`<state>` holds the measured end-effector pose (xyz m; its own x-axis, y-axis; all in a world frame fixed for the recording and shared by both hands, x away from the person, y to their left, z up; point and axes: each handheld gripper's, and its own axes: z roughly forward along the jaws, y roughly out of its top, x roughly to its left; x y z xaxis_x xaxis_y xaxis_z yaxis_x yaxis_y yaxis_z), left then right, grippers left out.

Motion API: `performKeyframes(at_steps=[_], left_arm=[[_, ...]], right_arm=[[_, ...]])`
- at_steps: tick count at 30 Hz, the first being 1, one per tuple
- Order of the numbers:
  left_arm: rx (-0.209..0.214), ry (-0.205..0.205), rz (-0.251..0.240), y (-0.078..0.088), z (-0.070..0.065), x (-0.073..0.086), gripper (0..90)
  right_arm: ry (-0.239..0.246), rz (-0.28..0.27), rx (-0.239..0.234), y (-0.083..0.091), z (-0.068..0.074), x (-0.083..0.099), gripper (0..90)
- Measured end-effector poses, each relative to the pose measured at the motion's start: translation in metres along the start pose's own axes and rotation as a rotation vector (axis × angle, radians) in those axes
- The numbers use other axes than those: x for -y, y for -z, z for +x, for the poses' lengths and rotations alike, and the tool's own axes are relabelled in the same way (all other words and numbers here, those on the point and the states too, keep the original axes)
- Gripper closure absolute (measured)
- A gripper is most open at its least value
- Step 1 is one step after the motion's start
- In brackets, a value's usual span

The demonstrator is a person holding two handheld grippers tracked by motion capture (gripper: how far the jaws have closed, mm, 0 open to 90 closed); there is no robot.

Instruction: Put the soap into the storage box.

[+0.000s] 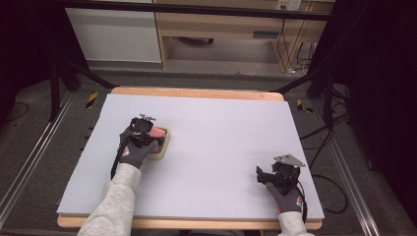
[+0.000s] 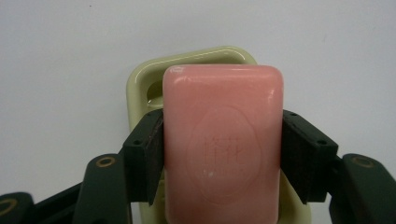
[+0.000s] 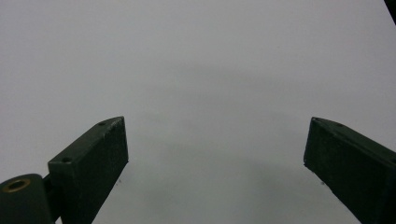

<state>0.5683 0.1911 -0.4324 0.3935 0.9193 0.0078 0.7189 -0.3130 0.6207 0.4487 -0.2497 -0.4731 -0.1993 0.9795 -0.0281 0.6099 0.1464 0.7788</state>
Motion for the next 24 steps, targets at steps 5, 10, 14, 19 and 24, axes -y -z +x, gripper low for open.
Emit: performKeyframes(at_steps=[5, 10, 14, 19, 24], left_arm=[[-0.006, 0.008, 0.001, -0.0024, -0.0006, -0.0004, 37.3], [-0.014, 0.01, 0.007, -0.0044, -0.0016, -0.0008, 37.3], [-0.02, 0.014, 0.014, -0.0061, -0.0019, -0.0006, 37.2], [-0.033, 0.013, 0.021, -0.0089, -0.0014, 0.002, 37.2], [-0.012, 0.016, -0.016, -0.0033, -0.0005, 0.002, 35.2]], right_arm=[[-0.001, 0.001, -0.001, 0.0001, 0.0003, 0.0, 6.7], [-0.001, 0.002, -0.001, 0.0001, 0.0004, -0.0001, 6.7], [-0.001, 0.001, -0.001, 0.0002, 0.0004, -0.0001, 6.7], [0.001, -0.003, 0.0, 0.0003, 0.0001, -0.0001, 6.6], [0.002, -0.001, -0.001, 0.0003, 0.0003, -0.0001, 6.7]])
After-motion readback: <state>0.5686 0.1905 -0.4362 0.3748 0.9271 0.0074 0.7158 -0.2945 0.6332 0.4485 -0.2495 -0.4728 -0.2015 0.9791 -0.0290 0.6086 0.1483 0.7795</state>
